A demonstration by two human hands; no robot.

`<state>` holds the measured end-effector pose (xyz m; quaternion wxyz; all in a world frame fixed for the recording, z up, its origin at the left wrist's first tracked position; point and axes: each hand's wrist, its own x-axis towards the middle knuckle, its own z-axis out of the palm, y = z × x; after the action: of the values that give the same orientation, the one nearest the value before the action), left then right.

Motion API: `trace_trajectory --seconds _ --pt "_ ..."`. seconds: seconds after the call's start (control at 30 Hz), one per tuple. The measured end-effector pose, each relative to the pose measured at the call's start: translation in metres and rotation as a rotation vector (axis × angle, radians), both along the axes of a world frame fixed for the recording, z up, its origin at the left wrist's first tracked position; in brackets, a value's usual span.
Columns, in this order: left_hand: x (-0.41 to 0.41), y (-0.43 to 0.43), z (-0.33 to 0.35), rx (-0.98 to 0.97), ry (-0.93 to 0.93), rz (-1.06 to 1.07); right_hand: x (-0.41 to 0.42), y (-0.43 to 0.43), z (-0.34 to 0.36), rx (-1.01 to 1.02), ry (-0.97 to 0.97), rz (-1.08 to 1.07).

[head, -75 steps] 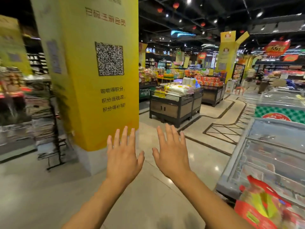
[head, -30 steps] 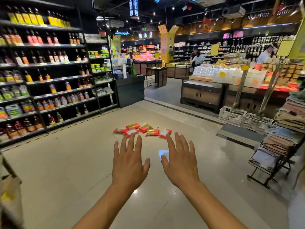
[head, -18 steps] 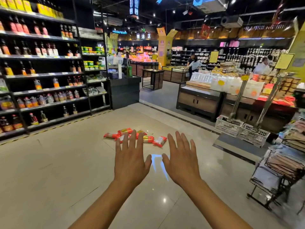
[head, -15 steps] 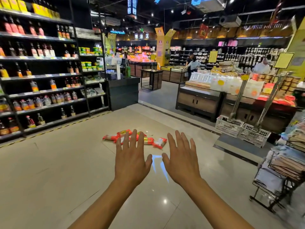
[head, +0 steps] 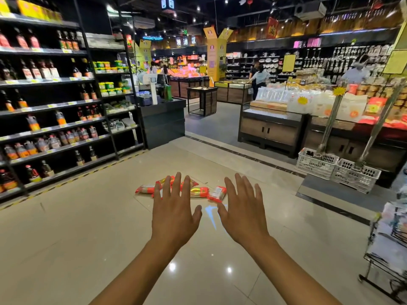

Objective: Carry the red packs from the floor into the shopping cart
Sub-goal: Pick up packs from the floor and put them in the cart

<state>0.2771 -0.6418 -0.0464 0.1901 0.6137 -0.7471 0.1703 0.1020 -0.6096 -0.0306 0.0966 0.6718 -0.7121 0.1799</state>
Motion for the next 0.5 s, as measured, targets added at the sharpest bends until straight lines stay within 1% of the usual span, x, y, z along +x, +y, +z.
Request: trace_trajectory --seconds 0.1,0.2,0.27,0.37,0.5 --pt "-0.017 -0.049 0.003 0.010 -0.015 0.009 -0.020 -0.059 -0.002 0.011 -0.005 0.028" --pt "-0.036 -0.098 0.011 0.003 -0.025 0.033 -0.038 -0.119 0.000 -0.043 0.029 0.031" --pt "-0.049 -0.128 0.020 0.034 -0.023 0.052 -0.048 -0.157 -0.001 -0.070 0.036 0.029" --pt "-0.067 -0.168 0.026 0.042 0.010 0.097 -0.062 -0.206 -0.001 -0.108 0.066 0.061" --pt "-0.076 -0.214 0.021 0.071 0.000 0.148 -0.076 -0.257 -0.007 -0.120 0.066 0.109"
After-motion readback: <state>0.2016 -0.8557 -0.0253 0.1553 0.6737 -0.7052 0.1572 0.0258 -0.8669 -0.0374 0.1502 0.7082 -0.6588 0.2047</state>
